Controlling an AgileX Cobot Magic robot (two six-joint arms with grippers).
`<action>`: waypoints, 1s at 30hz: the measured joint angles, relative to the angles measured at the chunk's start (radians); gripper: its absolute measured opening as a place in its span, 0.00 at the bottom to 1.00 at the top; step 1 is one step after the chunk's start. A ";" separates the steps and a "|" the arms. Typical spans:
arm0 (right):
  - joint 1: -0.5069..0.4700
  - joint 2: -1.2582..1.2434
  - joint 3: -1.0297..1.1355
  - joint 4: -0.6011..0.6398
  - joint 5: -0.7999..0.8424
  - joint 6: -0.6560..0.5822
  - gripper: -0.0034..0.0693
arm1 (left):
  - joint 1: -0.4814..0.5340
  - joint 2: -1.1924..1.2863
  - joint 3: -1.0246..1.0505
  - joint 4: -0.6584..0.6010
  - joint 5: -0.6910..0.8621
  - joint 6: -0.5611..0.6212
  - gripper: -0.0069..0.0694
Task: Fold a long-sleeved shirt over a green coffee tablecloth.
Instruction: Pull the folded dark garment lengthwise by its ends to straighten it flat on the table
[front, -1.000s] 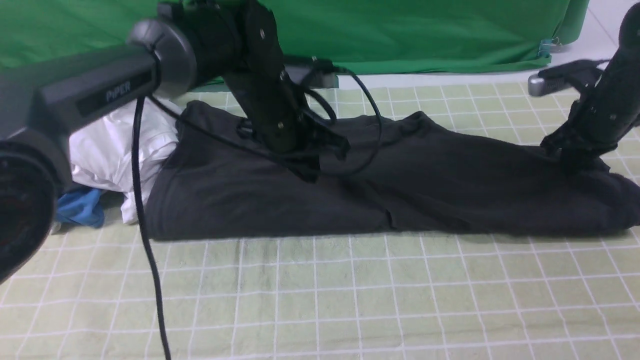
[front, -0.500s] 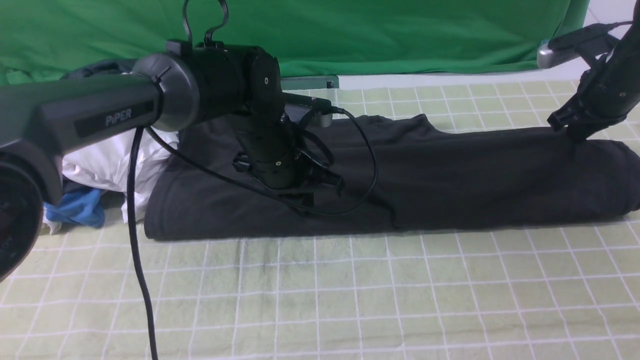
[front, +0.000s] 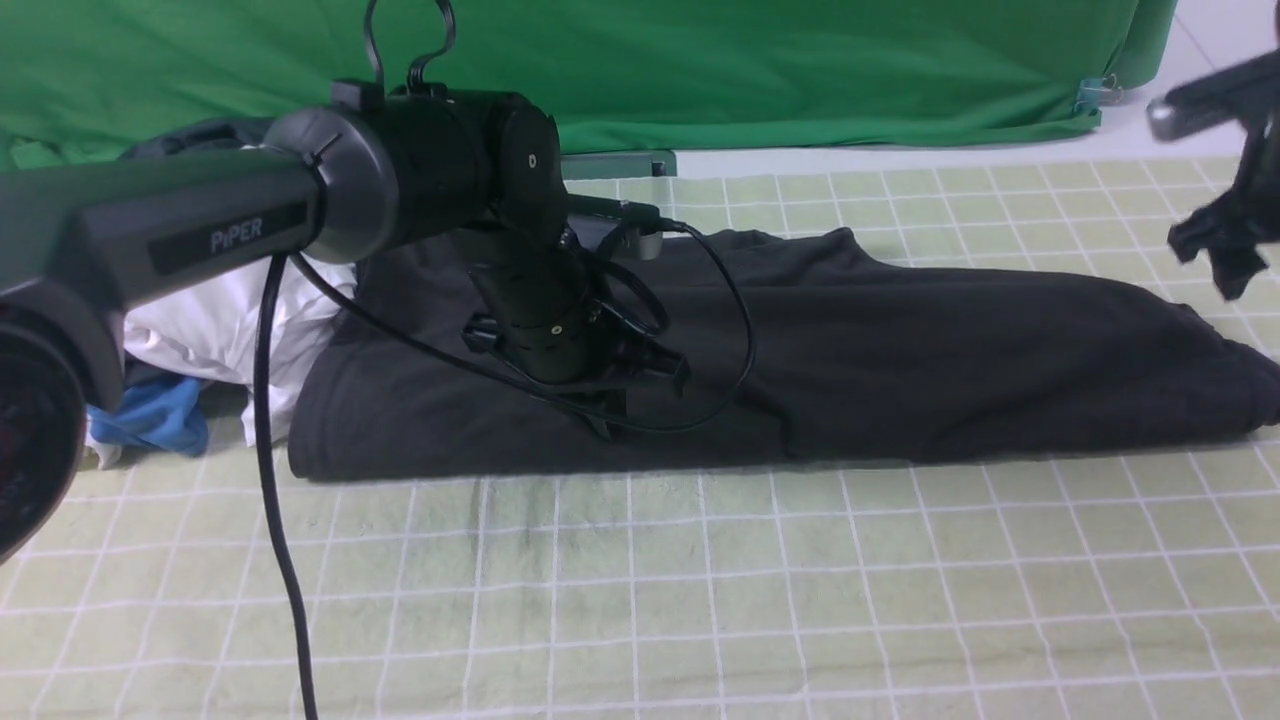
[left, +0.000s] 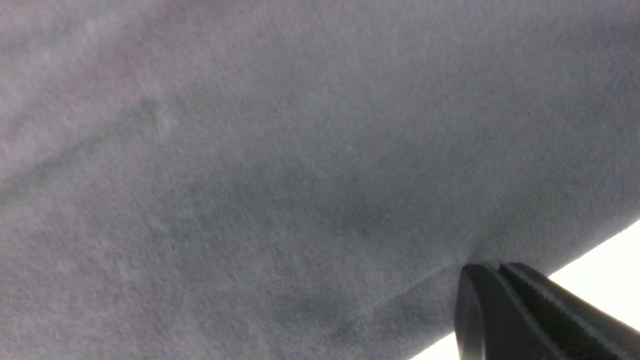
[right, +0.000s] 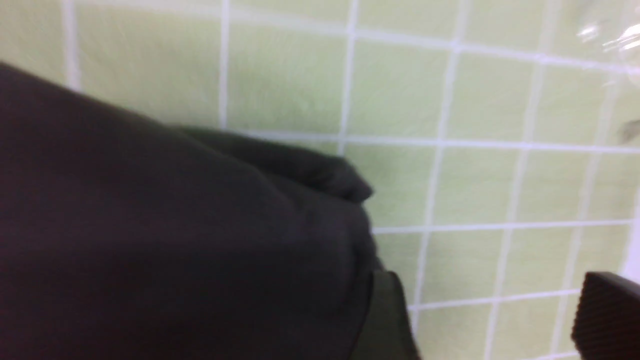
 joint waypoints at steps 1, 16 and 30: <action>0.000 -0.004 0.000 0.000 -0.001 0.001 0.67 | 0.000 0.000 0.000 0.001 -0.001 0.000 0.11; -0.261 -0.048 0.130 0.435 0.075 -0.109 0.76 | 0.090 -0.081 0.005 0.169 0.011 -0.096 0.11; -0.220 0.061 0.181 0.553 0.018 -0.257 0.62 | 0.156 0.046 0.028 0.169 -0.045 -0.098 0.11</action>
